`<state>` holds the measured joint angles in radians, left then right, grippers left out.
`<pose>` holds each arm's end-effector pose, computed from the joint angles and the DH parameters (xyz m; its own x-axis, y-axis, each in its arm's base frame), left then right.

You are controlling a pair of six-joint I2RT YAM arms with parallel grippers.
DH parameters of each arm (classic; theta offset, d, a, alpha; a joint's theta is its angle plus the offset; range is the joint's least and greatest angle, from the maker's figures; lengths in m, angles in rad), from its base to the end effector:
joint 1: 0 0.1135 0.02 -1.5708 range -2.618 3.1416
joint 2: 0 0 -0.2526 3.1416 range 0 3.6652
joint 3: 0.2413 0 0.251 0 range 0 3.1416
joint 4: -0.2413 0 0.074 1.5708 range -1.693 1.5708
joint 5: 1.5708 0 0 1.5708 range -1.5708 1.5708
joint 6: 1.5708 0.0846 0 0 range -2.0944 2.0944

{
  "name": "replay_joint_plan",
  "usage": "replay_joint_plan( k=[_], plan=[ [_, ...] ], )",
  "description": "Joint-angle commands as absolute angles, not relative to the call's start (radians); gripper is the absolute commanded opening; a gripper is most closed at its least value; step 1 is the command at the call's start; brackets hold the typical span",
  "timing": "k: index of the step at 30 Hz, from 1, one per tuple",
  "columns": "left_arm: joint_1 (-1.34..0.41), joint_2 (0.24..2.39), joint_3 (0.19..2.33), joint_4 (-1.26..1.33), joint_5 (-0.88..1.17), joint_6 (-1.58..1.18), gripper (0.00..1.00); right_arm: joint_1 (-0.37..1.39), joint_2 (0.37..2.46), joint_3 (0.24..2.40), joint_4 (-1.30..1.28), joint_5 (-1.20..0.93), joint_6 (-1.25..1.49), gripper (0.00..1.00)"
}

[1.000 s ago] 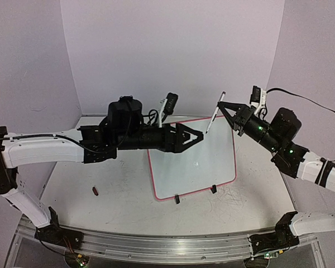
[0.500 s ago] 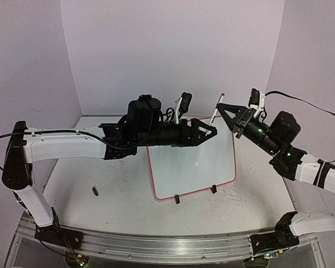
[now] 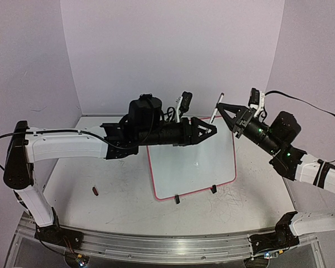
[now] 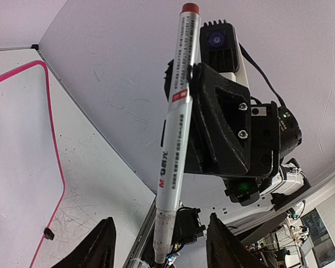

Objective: Write a sentence on the whiteboard
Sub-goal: Pass from the right arm to the left

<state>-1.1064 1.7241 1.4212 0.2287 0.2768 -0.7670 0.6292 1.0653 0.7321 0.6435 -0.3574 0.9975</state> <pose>0.1872 -0.4253 0.3362 -0.7055 -0.0822 -0.7040 0.6841 0.1807 -0.7067 0.2199 0.1967 0.3583 -0.5555 0.5691 -0.6062 -0.6525 0.1535 0.7421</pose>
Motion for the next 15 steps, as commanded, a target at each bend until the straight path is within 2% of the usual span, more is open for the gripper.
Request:
replay_joint_plan(
  k=[1,7,15],
  plan=[
    [-1.086,1.724,1.47,0.27,0.255,-0.795,0.57,0.636,1.065,0.72,0.704,-0.374,1.005,0.0],
    [-1.073,1.722,1.475,0.277,0.253,-0.799,0.52,0.636,1.065,0.721,0.703,-0.377,1.008,0.0],
    [-1.072,1.745,1.494,0.303,0.311,-0.801,0.4,0.639,1.071,0.723,0.703,-0.38,1.009,0.0]
  ],
)
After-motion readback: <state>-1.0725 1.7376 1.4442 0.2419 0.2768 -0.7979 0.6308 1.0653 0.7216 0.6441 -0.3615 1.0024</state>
